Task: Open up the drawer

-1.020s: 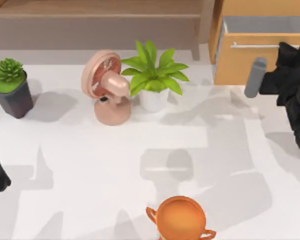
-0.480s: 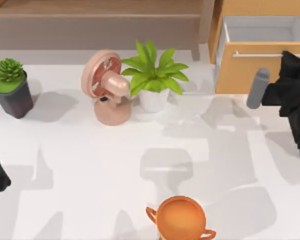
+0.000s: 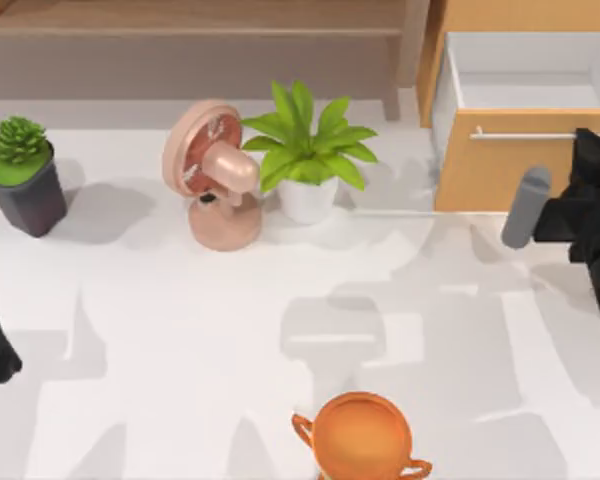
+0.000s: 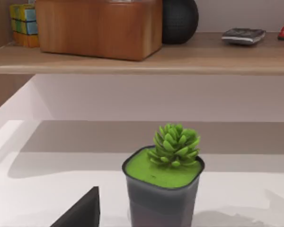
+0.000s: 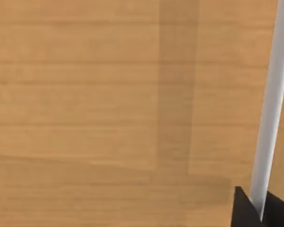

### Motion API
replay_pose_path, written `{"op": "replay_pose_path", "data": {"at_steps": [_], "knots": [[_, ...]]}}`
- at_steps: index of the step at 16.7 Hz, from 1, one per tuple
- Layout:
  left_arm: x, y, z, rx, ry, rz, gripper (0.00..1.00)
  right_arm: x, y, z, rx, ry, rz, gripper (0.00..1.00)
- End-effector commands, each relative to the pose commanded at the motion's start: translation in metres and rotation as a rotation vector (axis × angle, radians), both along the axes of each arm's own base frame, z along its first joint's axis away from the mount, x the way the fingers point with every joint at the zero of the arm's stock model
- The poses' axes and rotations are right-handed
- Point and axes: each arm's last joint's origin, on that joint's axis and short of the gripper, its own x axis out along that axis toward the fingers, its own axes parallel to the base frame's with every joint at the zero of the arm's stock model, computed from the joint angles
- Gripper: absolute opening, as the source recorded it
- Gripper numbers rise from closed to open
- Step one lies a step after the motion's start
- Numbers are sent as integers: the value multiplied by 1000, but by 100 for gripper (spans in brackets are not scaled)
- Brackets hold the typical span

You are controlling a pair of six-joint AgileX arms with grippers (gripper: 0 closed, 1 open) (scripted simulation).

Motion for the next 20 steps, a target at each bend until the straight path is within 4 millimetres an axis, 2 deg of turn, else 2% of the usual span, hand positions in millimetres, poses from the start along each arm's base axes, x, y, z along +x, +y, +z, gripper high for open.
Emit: {"op": "replay_pose_path", "data": {"at_steps": [2,4,10,15,20], "knots": [[0,0,0,0,0,0,100,1,-2,0,0,-1,-5,0],[0,0,0,0,0,0,100,-8,-1,0,2,-4,-5,0],[0,0,0,0,0,0,100,-57,-1,-1,-2,3,-6,0],[0,0,0,0,0,0,100,-62,-1,0,-1,-1,-5,0],[0,0,0,0,0,0,100,-62,-1,0,-1,-1,-5,38]]}}
